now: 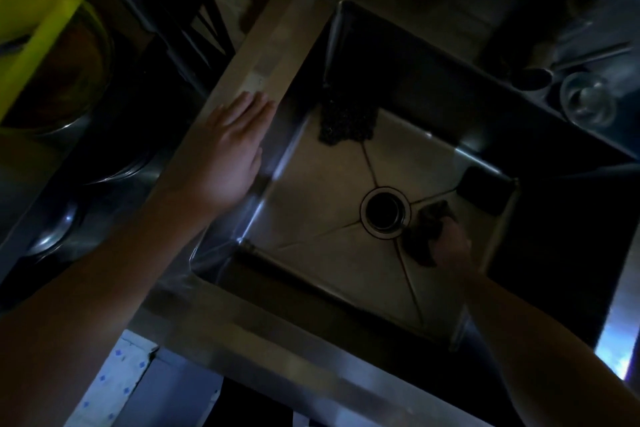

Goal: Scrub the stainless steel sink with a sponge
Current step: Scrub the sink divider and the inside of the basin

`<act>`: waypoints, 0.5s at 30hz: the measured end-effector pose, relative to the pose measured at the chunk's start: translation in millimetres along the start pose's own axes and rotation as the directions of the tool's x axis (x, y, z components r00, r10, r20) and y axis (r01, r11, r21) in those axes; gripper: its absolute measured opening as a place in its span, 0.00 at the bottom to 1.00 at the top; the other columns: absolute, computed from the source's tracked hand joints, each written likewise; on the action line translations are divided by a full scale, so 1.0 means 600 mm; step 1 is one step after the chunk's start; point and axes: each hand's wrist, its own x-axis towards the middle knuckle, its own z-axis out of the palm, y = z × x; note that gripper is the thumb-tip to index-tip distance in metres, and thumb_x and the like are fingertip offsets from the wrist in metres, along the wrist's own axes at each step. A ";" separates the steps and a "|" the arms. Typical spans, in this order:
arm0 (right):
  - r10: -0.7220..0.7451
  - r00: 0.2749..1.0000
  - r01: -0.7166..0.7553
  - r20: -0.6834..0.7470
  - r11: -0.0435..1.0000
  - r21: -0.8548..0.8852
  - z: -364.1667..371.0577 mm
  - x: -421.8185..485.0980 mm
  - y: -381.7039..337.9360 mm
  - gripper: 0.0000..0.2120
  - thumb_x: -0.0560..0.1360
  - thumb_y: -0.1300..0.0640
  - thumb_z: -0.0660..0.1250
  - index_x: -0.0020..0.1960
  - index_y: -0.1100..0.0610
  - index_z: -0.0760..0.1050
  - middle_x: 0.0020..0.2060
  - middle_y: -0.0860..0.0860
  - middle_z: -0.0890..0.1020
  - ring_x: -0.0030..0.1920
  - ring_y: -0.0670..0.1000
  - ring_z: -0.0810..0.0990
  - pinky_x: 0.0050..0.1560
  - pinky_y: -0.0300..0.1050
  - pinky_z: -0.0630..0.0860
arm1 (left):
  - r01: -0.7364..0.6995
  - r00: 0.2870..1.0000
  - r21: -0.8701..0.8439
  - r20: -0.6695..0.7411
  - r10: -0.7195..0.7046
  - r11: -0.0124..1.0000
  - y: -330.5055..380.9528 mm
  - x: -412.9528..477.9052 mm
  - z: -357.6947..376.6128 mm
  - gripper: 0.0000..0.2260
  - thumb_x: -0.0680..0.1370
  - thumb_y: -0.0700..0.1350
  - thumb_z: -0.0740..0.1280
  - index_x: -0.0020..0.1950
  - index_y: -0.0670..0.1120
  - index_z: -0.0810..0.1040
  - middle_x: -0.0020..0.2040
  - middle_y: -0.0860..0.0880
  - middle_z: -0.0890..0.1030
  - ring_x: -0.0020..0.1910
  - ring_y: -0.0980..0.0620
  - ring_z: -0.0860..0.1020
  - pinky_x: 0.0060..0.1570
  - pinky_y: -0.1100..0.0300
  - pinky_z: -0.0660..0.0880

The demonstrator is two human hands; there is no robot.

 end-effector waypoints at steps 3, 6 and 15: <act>-0.033 0.999 0.035 0.041 0.998 -0.047 0.017 -0.041 0.039 0.13 0.75 0.66 0.60 0.58 0.64 0.73 0.59 0.63 0.76 0.60 0.63 0.75 0.57 0.51 0.71 | 0.005 1.000 0.004 0.004 -0.005 1.000 0.004 -0.001 -0.003 0.27 0.75 0.39 0.64 0.73 0.39 0.62 0.73 0.41 0.66 0.73 0.43 0.62 0.68 0.46 0.63; -0.060 0.996 0.056 0.067 0.997 0.062 0.032 -0.073 0.054 0.17 0.73 0.68 0.64 0.62 0.65 0.73 0.58 0.64 0.76 0.59 0.63 0.75 0.58 0.49 0.70 | 0.002 1.000 0.008 -0.001 -0.002 1.000 0.006 0.000 -0.005 0.27 0.74 0.39 0.64 0.73 0.39 0.62 0.72 0.40 0.66 0.73 0.43 0.62 0.67 0.46 0.63; -0.111 0.993 0.119 -0.050 0.968 0.219 -0.023 0.019 -0.019 0.17 0.73 0.68 0.64 0.61 0.64 0.74 0.56 0.64 0.79 0.57 0.63 0.77 0.57 0.51 0.72 | 0.023 1.000 0.027 -0.002 -0.023 0.999 0.003 -0.001 0.003 0.27 0.75 0.41 0.63 0.73 0.41 0.60 0.73 0.41 0.65 0.73 0.44 0.61 0.67 0.45 0.63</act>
